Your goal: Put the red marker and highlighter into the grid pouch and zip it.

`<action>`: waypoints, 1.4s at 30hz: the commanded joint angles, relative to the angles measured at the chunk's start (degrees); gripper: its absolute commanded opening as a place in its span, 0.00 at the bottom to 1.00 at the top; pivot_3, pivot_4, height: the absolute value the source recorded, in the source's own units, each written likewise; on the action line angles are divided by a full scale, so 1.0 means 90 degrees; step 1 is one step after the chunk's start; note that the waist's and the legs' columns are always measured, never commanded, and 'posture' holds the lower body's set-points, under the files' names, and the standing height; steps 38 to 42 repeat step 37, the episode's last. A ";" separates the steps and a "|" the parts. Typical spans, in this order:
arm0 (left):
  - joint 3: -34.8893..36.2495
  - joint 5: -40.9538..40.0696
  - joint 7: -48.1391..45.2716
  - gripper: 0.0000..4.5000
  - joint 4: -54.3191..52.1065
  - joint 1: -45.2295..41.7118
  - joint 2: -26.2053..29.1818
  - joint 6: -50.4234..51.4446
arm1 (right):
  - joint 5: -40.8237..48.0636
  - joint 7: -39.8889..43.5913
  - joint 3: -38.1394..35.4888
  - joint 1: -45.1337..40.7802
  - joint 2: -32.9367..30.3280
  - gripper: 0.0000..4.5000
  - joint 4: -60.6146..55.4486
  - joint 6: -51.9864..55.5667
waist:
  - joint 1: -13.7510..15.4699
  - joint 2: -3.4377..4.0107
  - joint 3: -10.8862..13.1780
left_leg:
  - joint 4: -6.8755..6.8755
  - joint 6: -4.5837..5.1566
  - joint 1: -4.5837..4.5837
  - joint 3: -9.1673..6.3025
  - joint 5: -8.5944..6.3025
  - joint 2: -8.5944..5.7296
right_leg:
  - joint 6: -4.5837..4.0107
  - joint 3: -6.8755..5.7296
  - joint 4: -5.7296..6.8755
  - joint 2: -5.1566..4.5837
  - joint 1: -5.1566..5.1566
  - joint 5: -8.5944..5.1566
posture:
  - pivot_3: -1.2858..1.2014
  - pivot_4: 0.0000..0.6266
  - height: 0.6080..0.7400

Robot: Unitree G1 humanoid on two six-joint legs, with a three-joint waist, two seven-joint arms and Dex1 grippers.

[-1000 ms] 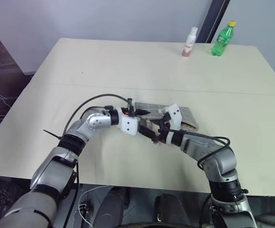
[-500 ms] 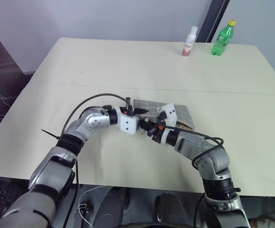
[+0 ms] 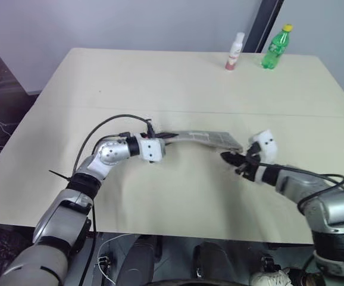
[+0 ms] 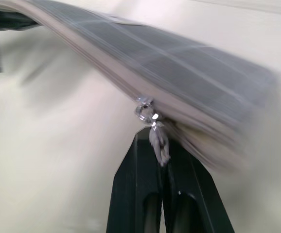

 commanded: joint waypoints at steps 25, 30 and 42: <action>0.2249 -0.3573 -0.1824 0.92 -0.1692 0.1019 0.0473 0.5158 | 0.1096 0.1621 -0.1758 0.2569 -0.1092 1.00 -0.2053 -0.0740 | -0.0028 0.0001 -0.0001 | 0.0013 0.0014 0.0023 -0.0006 -0.0007 -0.0001 | -0.0001 -0.0003 -0.0011 -0.0012 0.0041 -0.0001 | 0.52 0.24 1.00; 0.2795 -0.3727 -0.1694 0.92 -0.1954 0.1430 0.0844 0.5526 | 0.0936 0.1847 -0.2243 0.2976 -0.1177 1.00 -0.2099 -0.1139 | 0.0040 -0.0003 0.0000 | 0.0013 0.0012 0.0019 -0.0006 -0.0010 -0.0002 | -0.0003 0.0003 -0.0025 -0.0017 0.0042 -0.0002 | 0.52 0.24 1.00; 0.3070 -0.3319 -0.1670 0.92 -0.1042 0.1264 0.1146 0.4930 | 0.0563 0.1927 -0.2079 0.3003 -0.1008 1.00 -0.1741 -0.1801 | 0.0036 -0.0002 0.0000 | 0.0003 0.0011 0.0015 -0.0003 -0.0012 -0.0002 | -0.0027 0.0013 -0.0052 -0.0023 0.0044 -0.0015 | 0.52 0.24 1.00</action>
